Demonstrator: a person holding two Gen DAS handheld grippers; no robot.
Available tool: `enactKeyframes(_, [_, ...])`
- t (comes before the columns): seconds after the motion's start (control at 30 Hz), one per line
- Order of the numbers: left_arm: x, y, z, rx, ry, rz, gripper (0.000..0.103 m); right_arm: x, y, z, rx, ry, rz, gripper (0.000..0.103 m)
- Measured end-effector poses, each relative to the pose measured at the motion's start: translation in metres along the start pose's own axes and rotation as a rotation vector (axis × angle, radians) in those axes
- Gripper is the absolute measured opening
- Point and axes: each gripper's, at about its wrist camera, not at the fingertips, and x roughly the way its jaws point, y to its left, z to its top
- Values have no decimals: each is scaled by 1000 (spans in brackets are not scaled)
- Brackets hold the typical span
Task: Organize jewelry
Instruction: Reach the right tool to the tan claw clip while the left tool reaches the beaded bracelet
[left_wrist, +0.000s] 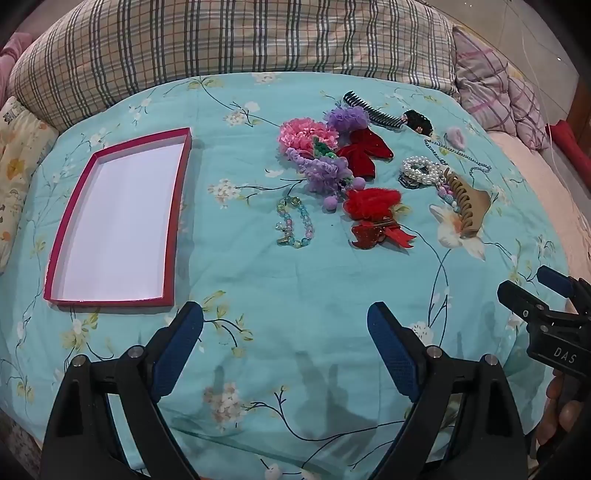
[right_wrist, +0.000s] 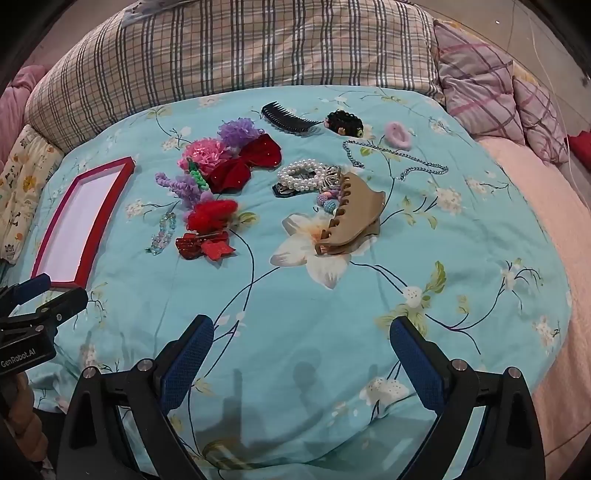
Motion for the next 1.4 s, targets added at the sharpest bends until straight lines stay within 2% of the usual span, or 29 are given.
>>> enactKeyframes(0.43, [6, -2, 3, 9, 4, -2, 92, 7, 3, 0, 12, -2, -6, 97])
enactKeyframes(0.7, [12, -5, 8, 15, 7, -14, 92, 6, -14, 2, 41, 3, 25, 97])
enactKeyframes(0.83, [18, -7, 13, 15, 14, -31, 92, 7, -22, 4, 56, -7, 14, 97])
enactKeyframes(0.93, [21, -8, 16, 13, 17, -59, 92, 10, -25, 8, 48, -4, -27, 97])
enactKeyframes(1.1, [28, -9, 23, 8, 17, -79, 92, 18, -38, 13, 78, -11, -29, 97])
enactKeyframes(1.4, [54, 12, 35, -42, 33, -69, 91, 31, -57, 27, 128, -12, -6, 96])
